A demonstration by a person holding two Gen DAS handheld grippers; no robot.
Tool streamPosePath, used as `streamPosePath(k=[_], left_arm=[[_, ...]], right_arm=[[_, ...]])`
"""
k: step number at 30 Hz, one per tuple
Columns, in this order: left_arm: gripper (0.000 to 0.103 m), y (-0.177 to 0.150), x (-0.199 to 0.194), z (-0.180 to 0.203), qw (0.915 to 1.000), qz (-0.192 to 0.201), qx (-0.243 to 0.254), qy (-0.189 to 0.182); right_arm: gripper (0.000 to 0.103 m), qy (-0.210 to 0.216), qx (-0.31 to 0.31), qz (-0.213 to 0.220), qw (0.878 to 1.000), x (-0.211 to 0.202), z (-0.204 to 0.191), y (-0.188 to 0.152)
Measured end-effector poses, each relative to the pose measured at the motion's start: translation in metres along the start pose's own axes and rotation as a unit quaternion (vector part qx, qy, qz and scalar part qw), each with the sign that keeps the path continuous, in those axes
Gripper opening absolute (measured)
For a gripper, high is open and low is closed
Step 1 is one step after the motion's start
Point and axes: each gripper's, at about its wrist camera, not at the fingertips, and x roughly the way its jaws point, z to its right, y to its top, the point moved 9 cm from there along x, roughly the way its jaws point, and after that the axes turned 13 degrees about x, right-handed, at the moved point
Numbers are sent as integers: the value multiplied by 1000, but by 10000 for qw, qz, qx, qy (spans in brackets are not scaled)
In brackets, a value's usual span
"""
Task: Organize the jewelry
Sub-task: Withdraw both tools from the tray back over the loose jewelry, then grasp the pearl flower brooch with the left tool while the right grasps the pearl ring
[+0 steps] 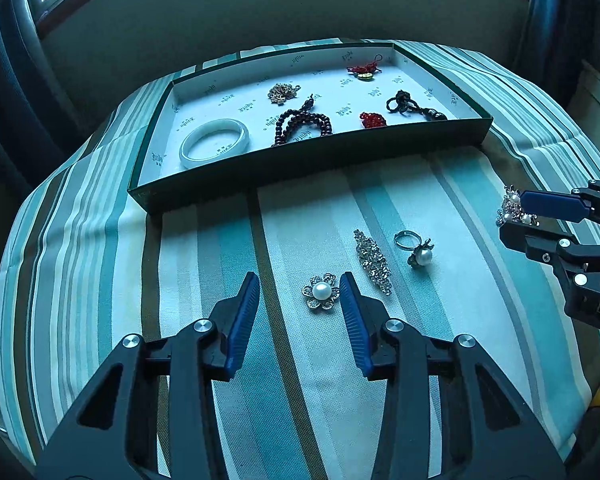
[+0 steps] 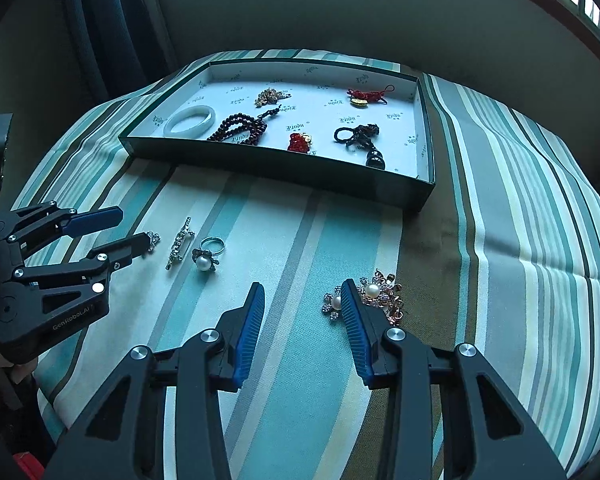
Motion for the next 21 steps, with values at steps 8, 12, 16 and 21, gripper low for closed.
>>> streamPosePath(k=[8,12,16,21], left_arm=[[34,-1,9,5,9998,-111,63,-159],[22,-1,11,6,9994,-86,79,-322],[21,-3,10,5,9995,-74,160,-243],[21,-5,2,-7,9999,-16,152,14]], right_arm=[[40,23,10,-28,10000,2,-1,-1],[40,29,16,-25,10000,3,0,-1],[40,36,13,-24,10000,3,-2,-2],[40,113,-7,-21,9999,2,-9,-2]])
